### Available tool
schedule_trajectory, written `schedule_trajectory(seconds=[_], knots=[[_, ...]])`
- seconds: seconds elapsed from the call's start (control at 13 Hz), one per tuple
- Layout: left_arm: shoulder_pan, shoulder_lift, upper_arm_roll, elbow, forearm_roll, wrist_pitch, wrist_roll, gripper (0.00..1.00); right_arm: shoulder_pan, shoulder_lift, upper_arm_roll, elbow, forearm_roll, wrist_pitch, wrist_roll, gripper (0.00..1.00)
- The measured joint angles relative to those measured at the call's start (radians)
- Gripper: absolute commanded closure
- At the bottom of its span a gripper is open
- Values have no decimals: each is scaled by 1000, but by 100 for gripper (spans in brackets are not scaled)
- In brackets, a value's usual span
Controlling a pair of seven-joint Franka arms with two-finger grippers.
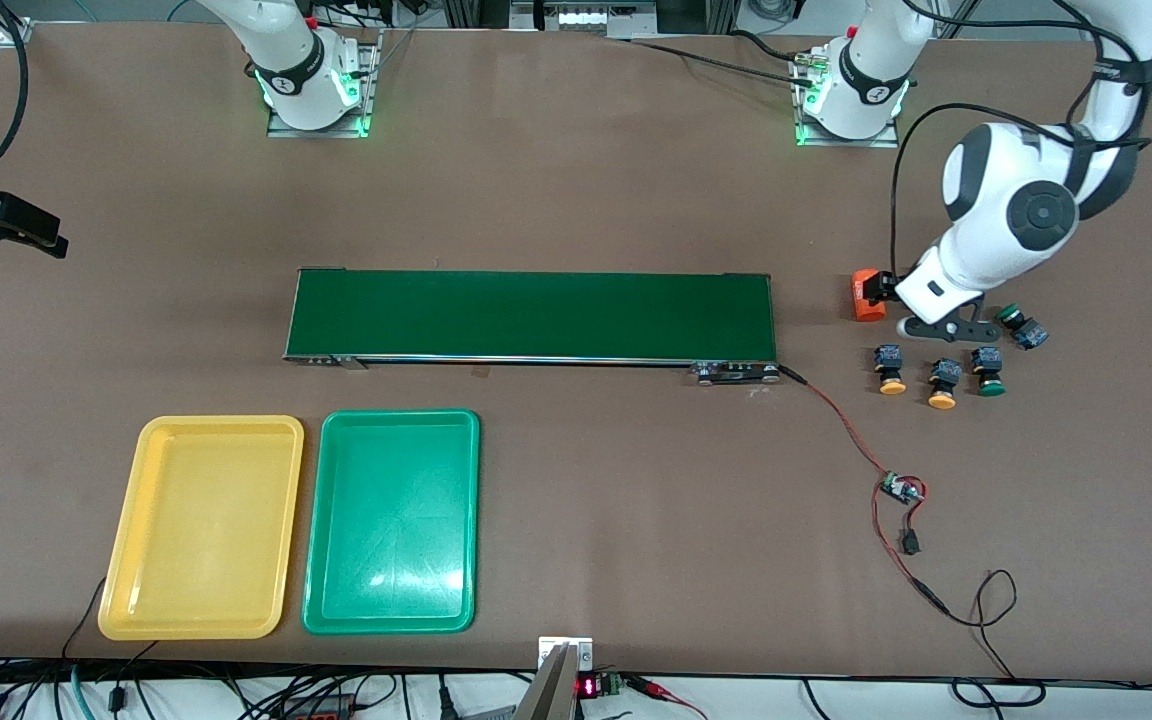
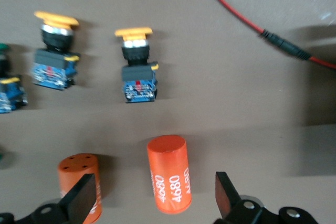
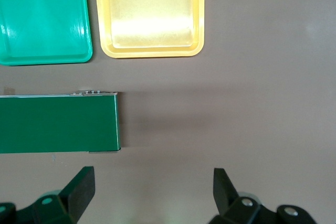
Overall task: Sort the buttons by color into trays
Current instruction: 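Grasp the orange cylinder with the left gripper and lift it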
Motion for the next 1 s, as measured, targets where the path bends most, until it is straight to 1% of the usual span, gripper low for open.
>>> schedule_trajectory(seconds=[0.15,0.23,0.31,0.38,0.46,0.62,0.69,0.77,0.85,1.0], knots=[[1,4,0,-110,0,159,-8,1,-1,0,-2,0,0,0,0,0],[2,11,0,-148,0,212,-11,2,0,2,-2,0,0,0,0,0],[2,19,0,-174,0,250,-12,3,0,3,-1,0,0,0,0,0],[3,29,0,-190,0,282,-14,8,1,6,0,0,0,0,0,0],[3,42,0,-199,0,311,-15,15,1,9,1,0,0,0,0,0],[3,84,0,-205,0,369,-20,50,1,12,1,-1,0,0,0,0],[3,101,0,-204,0,387,-40,62,0,12,1,0,0,1,0,0],[3,110,0,-202,0,391,-58,70,1,12,1,-1,0,1,0,0],[3,111,-1,-200,0,391,-71,72,1,13,1,0,0,3,0,0],[2,110,-4,-193,0,391,-77,73,1,15,1,-1,0,6,0,0]])
